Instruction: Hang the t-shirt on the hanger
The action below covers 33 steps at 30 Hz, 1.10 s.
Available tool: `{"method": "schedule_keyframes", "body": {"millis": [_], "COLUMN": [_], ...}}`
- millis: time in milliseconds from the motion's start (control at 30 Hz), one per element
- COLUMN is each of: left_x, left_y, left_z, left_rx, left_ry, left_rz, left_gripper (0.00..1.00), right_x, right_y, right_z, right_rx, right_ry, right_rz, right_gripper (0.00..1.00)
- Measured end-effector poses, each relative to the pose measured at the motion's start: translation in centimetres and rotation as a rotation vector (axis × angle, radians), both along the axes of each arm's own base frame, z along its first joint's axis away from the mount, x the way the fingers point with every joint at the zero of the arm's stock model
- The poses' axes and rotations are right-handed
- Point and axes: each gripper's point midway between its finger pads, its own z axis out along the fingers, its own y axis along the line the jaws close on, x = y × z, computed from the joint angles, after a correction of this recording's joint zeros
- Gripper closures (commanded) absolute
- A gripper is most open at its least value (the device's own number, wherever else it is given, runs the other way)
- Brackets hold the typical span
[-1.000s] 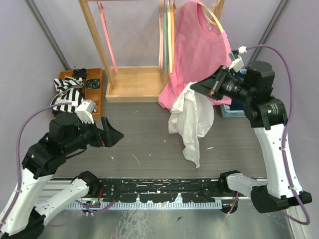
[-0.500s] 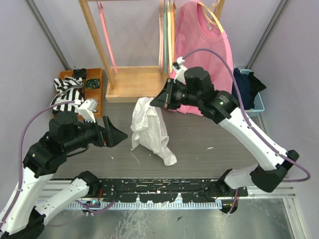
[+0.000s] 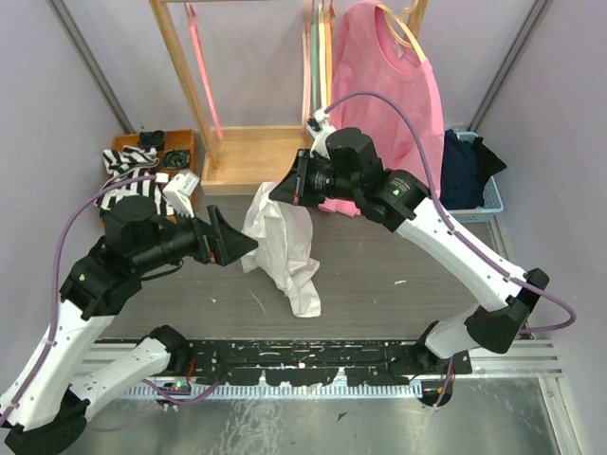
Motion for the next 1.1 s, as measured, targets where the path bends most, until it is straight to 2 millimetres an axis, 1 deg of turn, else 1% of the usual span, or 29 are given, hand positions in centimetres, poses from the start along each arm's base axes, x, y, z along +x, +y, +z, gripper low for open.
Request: {"method": "schedule_keyframes", "body": {"millis": [300, 333, 367, 400, 500, 533, 600, 633, 667, 700, 733, 767, 800, 833, 900, 1000, 1100], "left_x": [2.7, 2.9, 3.3, 3.6, 4.3, 4.5, 5.0, 5.2, 5.4, 5.6, 5.8, 6.0, 6.1, 6.3, 6.3, 6.3, 6.0], "left_y": [-0.4, -0.4, -0.4, -0.3, -0.2, -0.2, -0.4, -0.5, -0.7, -0.8, -1.0, -1.1, -1.3, -1.4, -1.5, -1.4, -0.8], "left_z": [-2.4, -2.6, -2.9, -3.1, -3.6, -3.8, -3.9, -4.0, -4.2, -4.3, -4.6, -4.7, -4.8, -4.9, -4.8, -3.7, -1.7], "left_rx": [0.091, 0.100, 0.113, 0.125, 0.153, 0.161, 0.172, 0.174, 0.178, 0.180, 0.186, 0.187, 0.190, 0.191, 0.191, 0.184, 0.186], "left_ry": [0.043, 0.043, 0.042, 0.041, 0.039, 0.037, 0.029, 0.030, 0.032, 0.036, 0.038, 0.043, 0.045, 0.046, 0.044, 0.024, -0.005], "left_rz": [0.050, 0.055, 0.065, 0.073, 0.090, 0.093, 0.091, 0.092, 0.090, 0.089, 0.086, 0.084, 0.083, 0.080, 0.076, 0.076, 0.086], "left_gripper": [0.02, 0.01, 0.02, 0.09, 0.42, 0.49, 0.55, 0.60, 0.69, 0.81, 0.87, 0.89, 0.97, 1.00, 1.00, 1.00, 1.00], "right_x": [0.1, 0.1, 0.1, 0.1, 0.0, 0.0, -0.1, -0.2, -0.2, -0.3, -0.3, -0.3, -0.3, -0.3, -0.4, -0.4, -0.5], "right_y": [0.9, 0.9, 0.9, 0.9, 1.0, 1.0, 1.1, 1.1, 1.1, 1.2, 1.2, 1.3, 1.3, 1.3, 1.4, 1.6, 1.6], "right_z": [-0.5, -0.5, -0.5, -0.5, -0.5, -0.4, -0.4, -0.4, -0.4, -0.3, -0.3, -0.2, -0.1, -0.1, 0.0, 0.0, -0.4], "right_rx": [-0.005, -0.005, -0.005, -0.005, -0.002, -0.001, 0.001, 0.002, 0.003, 0.005, 0.007, 0.010, 0.012, 0.014, 0.019, 0.021, 0.012], "right_ry": [0.003, 0.002, 0.002, 0.001, -0.001, -0.001, -0.001, -0.002, -0.002, -0.001, -0.003, -0.004, -0.005, -0.008, -0.012, -0.018, -0.019], "right_rz": [0.014, 0.014, 0.016, 0.017, 0.022, 0.024, 0.030, 0.033, 0.037, 0.040, 0.043, 0.046, 0.047, 0.049, 0.054, 0.060, 0.065], "right_gripper": [0.99, 0.99, 0.99, 0.99, 0.99, 0.99, 0.99, 0.99, 0.99, 0.99, 0.99, 0.99, 0.99, 0.99, 0.99, 0.99, 0.90]}}
